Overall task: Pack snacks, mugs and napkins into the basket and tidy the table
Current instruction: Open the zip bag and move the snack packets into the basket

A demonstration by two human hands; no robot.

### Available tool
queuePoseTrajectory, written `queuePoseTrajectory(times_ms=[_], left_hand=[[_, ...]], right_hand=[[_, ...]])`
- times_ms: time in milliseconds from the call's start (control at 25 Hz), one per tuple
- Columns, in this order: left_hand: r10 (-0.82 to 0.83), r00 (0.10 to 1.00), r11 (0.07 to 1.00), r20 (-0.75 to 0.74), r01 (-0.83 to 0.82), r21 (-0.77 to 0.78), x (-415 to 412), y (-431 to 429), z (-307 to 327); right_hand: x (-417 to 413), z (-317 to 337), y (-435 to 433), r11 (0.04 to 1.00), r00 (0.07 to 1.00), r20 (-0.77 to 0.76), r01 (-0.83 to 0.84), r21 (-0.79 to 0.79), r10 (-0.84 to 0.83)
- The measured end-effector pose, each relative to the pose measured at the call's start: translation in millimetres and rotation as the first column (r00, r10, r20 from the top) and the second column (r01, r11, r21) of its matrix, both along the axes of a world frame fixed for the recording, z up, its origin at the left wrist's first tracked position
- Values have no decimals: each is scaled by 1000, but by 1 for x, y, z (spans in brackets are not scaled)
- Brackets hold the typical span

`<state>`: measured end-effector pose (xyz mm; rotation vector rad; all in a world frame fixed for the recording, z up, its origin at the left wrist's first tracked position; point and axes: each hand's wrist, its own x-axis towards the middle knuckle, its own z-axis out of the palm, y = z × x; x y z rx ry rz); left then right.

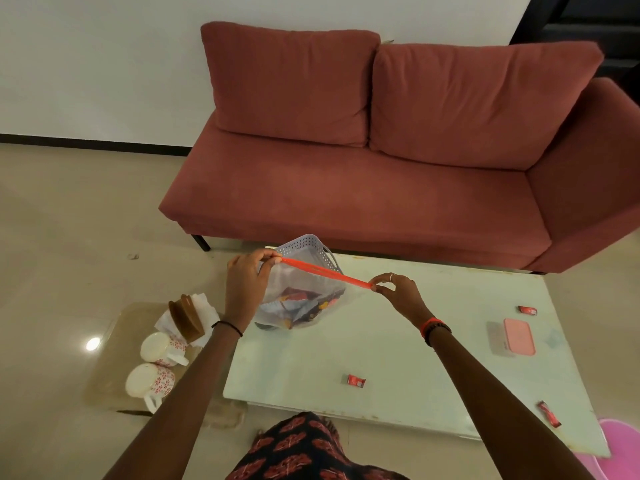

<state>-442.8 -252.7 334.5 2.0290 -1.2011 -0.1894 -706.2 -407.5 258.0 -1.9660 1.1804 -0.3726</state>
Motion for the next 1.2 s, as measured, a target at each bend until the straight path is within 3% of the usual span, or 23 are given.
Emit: queuePoseTrajectory(times_ms=[280,400,560,680,800,920,1040,1120,1200], left_hand=[[-166,985,986,40,167,-23,-9,-10,7],[-230,972,972,44,231,-34,-7,-11,9],[-240,970,969,36,242,-57,-3,-11,10],[-223,974,970,22,224,-95,3,-10,8],[-102,983,993,-154,91,-78,4,-13,-2],[169,899,982,-403,-120,144,-13,-15,-17],[183,845,949,-503,-18,314,-46,-11,-41],[214,797,940,-565,-9,342,-61,-7,-54],[278,689,940,-669,-52,338,-69,-8,-57]], right_hand=[[31,30,8,977,978,72,-200,74,195],[42,41,9,969,978,107,-193,155,178],[48,51,5,956,968,72,-248,159,239],[52,54,9,920,966,105,-256,297,235],[53,50,17,880,962,220,-241,409,162],[58,44,28,801,928,368,-174,572,-61],[64,37,42,689,878,422,-161,706,-227],[65,36,49,680,879,418,-162,716,-231],[65,36,52,697,891,405,-159,699,-204]])
